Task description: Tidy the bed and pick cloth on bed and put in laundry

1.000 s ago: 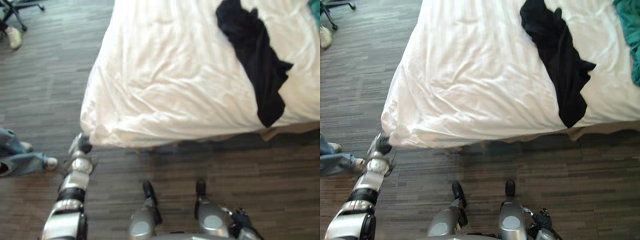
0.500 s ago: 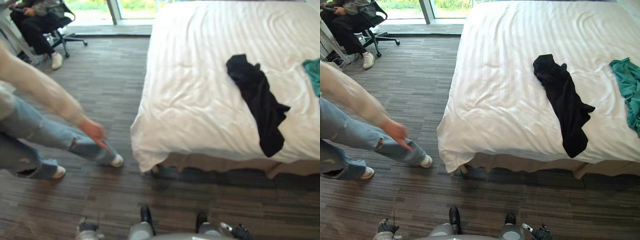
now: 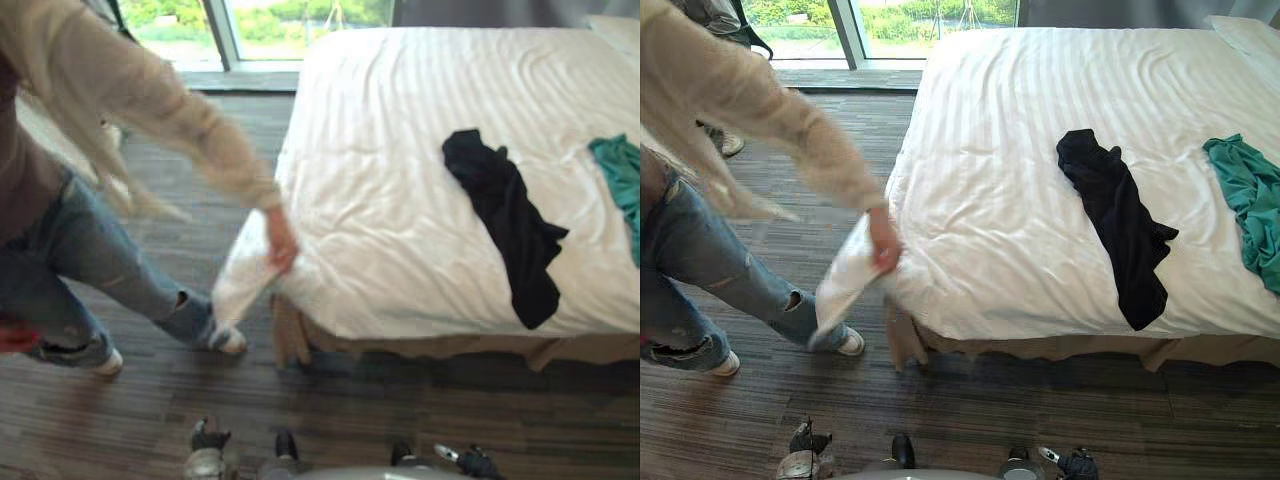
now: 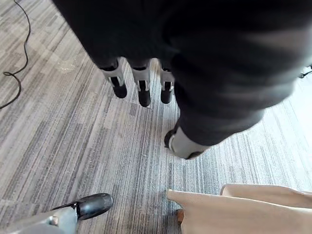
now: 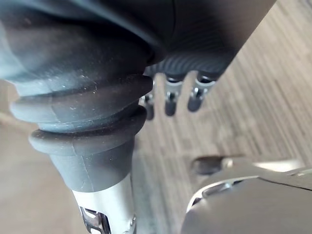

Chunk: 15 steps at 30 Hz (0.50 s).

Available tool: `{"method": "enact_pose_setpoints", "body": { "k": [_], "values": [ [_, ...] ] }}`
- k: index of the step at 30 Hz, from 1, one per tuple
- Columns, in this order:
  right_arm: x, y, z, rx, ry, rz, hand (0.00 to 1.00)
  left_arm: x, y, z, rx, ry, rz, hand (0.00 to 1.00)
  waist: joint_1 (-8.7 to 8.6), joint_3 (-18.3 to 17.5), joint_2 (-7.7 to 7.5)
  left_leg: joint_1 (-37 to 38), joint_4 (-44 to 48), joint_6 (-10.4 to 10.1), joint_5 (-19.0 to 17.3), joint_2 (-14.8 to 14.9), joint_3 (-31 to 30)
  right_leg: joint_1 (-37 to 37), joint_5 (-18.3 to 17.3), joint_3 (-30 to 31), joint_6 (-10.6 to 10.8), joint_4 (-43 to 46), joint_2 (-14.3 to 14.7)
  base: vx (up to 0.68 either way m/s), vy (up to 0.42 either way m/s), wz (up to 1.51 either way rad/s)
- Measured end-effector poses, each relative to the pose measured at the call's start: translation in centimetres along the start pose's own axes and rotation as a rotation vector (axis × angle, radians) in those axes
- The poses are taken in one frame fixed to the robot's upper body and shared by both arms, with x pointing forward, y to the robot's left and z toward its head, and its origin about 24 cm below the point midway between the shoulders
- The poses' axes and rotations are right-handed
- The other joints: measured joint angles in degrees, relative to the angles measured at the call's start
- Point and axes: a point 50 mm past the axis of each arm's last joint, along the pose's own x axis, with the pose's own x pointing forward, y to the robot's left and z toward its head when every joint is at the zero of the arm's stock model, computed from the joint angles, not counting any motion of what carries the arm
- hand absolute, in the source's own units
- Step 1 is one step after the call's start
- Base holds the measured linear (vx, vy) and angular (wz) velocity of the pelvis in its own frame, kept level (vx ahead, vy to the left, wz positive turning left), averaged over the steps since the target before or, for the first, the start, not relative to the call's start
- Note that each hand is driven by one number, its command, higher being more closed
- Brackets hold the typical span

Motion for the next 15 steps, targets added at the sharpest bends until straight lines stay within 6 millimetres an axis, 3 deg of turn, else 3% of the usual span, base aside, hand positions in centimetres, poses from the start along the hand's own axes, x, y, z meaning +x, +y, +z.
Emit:
{"method": "enact_pose_setpoints", "body": {
  "k": [6, 10, 13, 15],
  "values": [
    [0.0, 0.1, 0.1, -0.025, -0.001, 0.008, 0.0, -0.1, -0.2, -0.2, -0.001, 0.007, -0.013, 0.0, -0.33, -0.6, -0.17, 1.6, 0.0, -0.1, -0.1, 0.1, 1.0, 0.7, 0.1, 1.1, 0.0, 0.0, 0.1, -0.04, -0.004, -0.09],
    [0.0, 0.0, -0.3, -0.022, 0.019, 0.006, 0.0, 0.1, 0.6, -0.5, -0.166, 0.052, -0.008, 0.0, -0.93, -1.4, -0.24, 1.9, 0.0, 0.1, -0.4, 0.2, 1.7, 0.6, 0.2, 1.4, 0.0, -0.1, 0.1, -0.06, 0.002, -0.06],
    [-0.1, -0.1, -0.6, -0.023, 0.028, 0.005, 0.0, 1.1, 3.8, 0.7, -0.305, 0.032, 0.087, 0.0, -1.2, -1.7, -0.32, 2.2, 0.0, 0.1, -1.1, 0.3, 2.2, 0.6, 0.0, 1.9, -0.2, -0.2, 0.3, -0.02, -0.002, -0.08],
    [-0.2, -0.2, -1.1, -0.024, 0.035, 0.0, 0.0, 2.0, 8.1, 4.2, -0.4, -0.076, 0.2, 0.0, -1.2, -1.7, -0.39, 2.3, 0.0, 0.1, -1.3, 0.4, 2.5, 0.6, 0.0, 2.4, -0.1, -0.6, 0.3, -0.02, -0.003, -0.07]
  ]
}}
